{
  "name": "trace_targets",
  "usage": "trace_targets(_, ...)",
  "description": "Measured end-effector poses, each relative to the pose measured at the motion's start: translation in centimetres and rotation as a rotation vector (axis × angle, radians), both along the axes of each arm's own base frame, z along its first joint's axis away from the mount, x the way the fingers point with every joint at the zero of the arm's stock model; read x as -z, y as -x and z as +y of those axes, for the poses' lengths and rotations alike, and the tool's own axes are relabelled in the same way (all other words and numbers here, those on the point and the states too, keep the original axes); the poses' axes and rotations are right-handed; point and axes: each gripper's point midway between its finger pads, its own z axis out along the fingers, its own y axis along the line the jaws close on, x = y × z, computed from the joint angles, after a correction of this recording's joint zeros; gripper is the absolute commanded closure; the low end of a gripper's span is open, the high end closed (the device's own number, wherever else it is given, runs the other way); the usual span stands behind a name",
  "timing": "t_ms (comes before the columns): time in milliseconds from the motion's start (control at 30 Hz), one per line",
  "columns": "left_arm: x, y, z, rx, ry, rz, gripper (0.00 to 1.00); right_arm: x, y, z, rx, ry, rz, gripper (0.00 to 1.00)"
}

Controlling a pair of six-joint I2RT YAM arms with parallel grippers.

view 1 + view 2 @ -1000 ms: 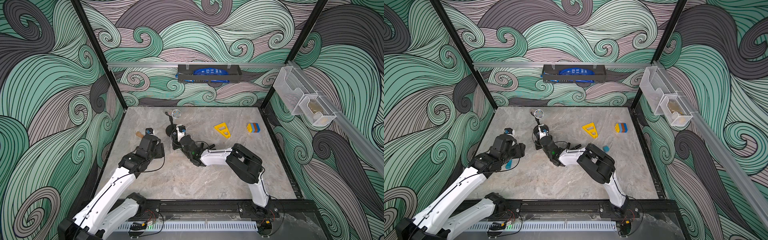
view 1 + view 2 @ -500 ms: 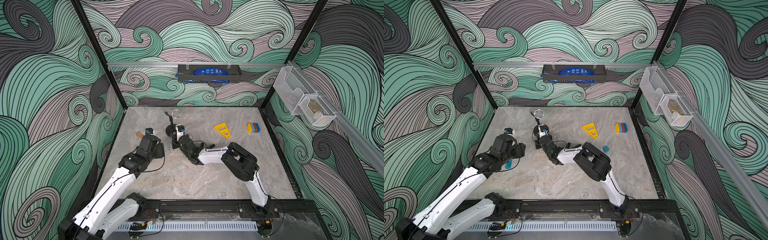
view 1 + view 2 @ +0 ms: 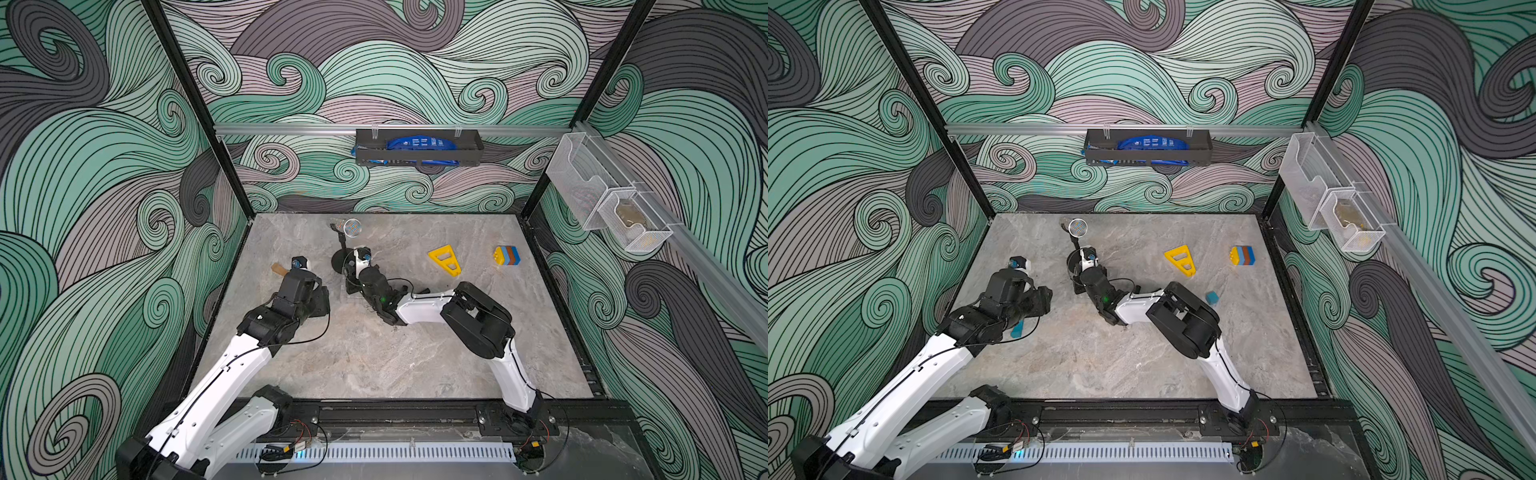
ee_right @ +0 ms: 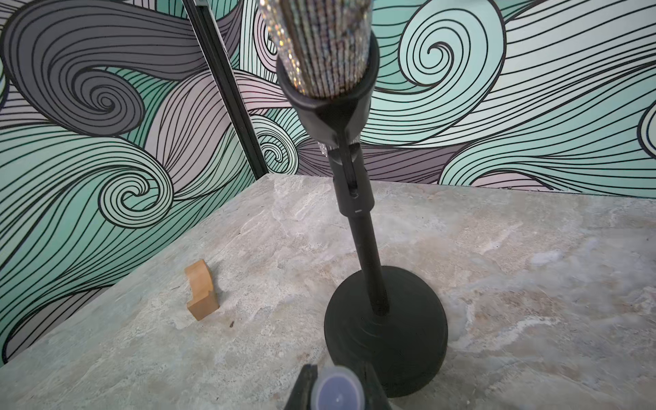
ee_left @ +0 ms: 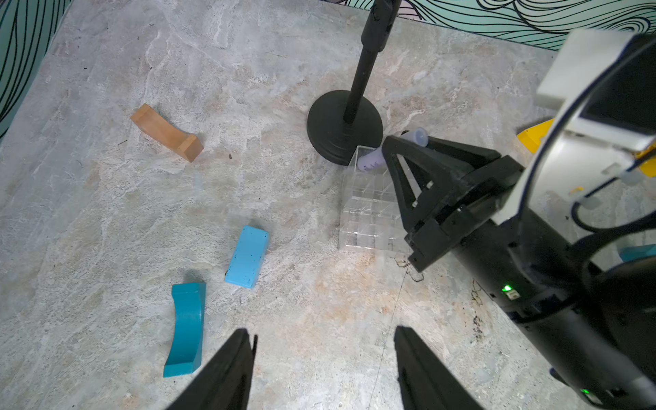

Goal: Arrange the lipsticks in the organizer
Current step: Place the lipstick in the storage box.

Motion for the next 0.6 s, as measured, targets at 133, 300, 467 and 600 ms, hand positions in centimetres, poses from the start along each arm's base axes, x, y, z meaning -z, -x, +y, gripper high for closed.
trace_targets(133, 0.0, 0.0, -0.1, 0.002, 0.006, 0.002, 0.35, 0.5, 0.7, 0.3, -0.007, 0.012, 0.005, 0.88)
trace_targets(300, 0.0, 0.0, -0.2, 0.003, 0.014, 0.004, 0.35, 1.2, 2.2, 1.0, -0.010, 0.036, 0.021, 0.90)
trace_targets(467, 0.0, 0.1, -0.3, 0.002, 0.026, 0.007, 0.36, 1.4, 3.5, 1.3, -0.003, 0.045, 0.061, 0.90)
trace_targets(600, 0.1, 0.1, -0.4, 0.001, 0.033, 0.009, 0.36, 1.6, 4.3, 1.4, -0.001, 0.057, 0.077, 0.88)
